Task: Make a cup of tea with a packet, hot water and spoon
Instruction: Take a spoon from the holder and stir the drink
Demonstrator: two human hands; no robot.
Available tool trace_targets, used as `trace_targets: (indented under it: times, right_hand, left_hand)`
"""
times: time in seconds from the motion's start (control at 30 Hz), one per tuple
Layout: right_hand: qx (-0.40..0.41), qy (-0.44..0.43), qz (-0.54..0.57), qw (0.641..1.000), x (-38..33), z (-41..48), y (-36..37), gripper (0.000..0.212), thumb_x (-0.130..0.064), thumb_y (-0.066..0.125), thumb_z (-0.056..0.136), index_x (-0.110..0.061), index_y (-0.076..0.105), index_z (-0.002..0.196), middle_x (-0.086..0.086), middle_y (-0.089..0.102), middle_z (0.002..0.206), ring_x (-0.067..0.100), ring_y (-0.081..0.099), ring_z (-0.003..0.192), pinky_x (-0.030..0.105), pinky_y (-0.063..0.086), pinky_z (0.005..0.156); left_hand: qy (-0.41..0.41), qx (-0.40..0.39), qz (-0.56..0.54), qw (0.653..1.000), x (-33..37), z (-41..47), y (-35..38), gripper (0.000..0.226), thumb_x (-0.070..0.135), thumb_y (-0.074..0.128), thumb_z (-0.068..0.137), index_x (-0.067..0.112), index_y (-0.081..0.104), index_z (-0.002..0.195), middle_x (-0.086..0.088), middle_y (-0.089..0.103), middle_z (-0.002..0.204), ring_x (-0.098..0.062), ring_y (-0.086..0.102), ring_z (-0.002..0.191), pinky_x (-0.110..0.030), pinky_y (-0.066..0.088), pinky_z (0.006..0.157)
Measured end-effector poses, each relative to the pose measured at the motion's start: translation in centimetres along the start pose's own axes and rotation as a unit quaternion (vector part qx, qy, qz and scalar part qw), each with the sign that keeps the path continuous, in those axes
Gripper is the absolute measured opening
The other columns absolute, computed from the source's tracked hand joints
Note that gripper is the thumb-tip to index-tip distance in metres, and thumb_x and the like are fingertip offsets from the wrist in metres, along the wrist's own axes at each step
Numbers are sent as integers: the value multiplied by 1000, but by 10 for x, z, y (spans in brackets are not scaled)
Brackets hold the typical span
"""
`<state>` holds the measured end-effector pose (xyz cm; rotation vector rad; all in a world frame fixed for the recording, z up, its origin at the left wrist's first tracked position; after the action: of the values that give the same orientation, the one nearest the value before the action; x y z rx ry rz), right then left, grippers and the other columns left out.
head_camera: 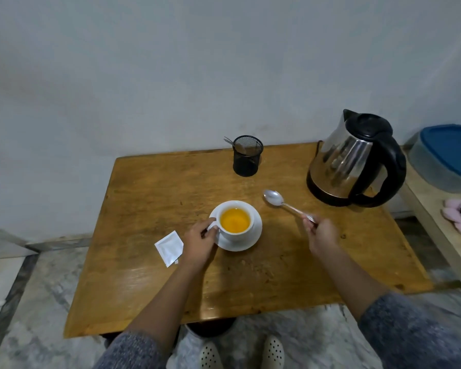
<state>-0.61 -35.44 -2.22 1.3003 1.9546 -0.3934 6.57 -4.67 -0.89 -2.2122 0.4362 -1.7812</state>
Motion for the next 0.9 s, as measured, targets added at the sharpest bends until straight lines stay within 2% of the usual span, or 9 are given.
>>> trace_targets:
  times: [0.07,0.13,0.23,0.27,0.33,0.43,0.57,0.73,0.9]
  right_hand:
    - [16,-4,-23,1000,10,4,-8,22,-8,48,95,-6,59,76,9,57,76,3,57,51,9,46,41]
    - [22,6,-36,999,22,4,-11,20,-4,49,93,-4,59,75,5,58,73,4,57,56,15,47,48]
    - [9,-17,-131,991,32,11,-6,11,2,48,88,-1,58,87,11,63,86,15,66,71,25,54,68]
    - [-5,-26,-182,983,33,13,-4,13,3,49,86,-3,57,94,13,64,92,19,68,75,27,55,69]
    - [-19,-53,-312,948,35,15,0,22,2,53,84,-8,56,104,13,65,101,23,67,81,27,54,62]
    - [-45,-122,-483,866,31,9,7,26,-3,58,83,-10,55,107,12,63,108,26,61,88,30,46,60]
    - [-90,-179,-535,821,35,2,15,26,0,60,82,-4,55,107,15,62,108,21,55,80,24,39,52]
    - [-128,-215,-589,769,43,-9,27,36,0,67,77,-4,54,111,15,53,118,22,52,94,28,42,70]
    - [-140,-233,-609,745,45,-12,32,38,0,66,79,-4,52,113,16,49,119,17,44,89,28,40,71]
  left_hand:
    - [1,5,-8,1000,-2,-1,1,26,13,55,89,13,65,112,-1,63,113,-15,54,102,-29,40,88]
    - [6,12,-15,1000,-3,-2,0,26,13,55,89,13,65,112,-1,62,112,-14,54,102,-28,40,88]
    - [10,20,-21,1000,-3,-4,0,26,12,54,89,14,65,112,3,60,109,-13,52,102,-28,39,87]
    - [13,20,-21,999,-3,-4,1,26,12,54,89,14,65,113,2,60,110,-12,52,102,-27,39,87]
    - [14,19,-21,999,-5,-5,2,26,14,54,90,16,64,114,0,61,114,-12,53,102,-27,40,87]
    - [12,23,-15,1000,-9,-6,2,30,18,53,90,18,60,120,-3,60,123,-11,52,105,-27,41,88]
    - [32,47,5,998,-2,-9,4,34,18,51,92,14,56,125,-6,59,124,-11,50,104,-27,39,87]
    - [39,41,30,998,-7,-8,8,37,21,48,93,14,53,129,-8,57,130,-20,51,118,-29,39,94]
    - [69,30,75,994,-5,-11,11,41,23,42,95,18,43,136,-5,50,137,-11,44,120,-24,32,94]
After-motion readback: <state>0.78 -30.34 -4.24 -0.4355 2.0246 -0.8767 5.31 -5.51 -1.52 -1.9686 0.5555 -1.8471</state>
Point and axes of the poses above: each hand's wrist, its own z-axis towards the middle knuckle, its own y-axis out of the palm, x = y × z, the point moved 9 cm from there along z, towards the middle knuckle
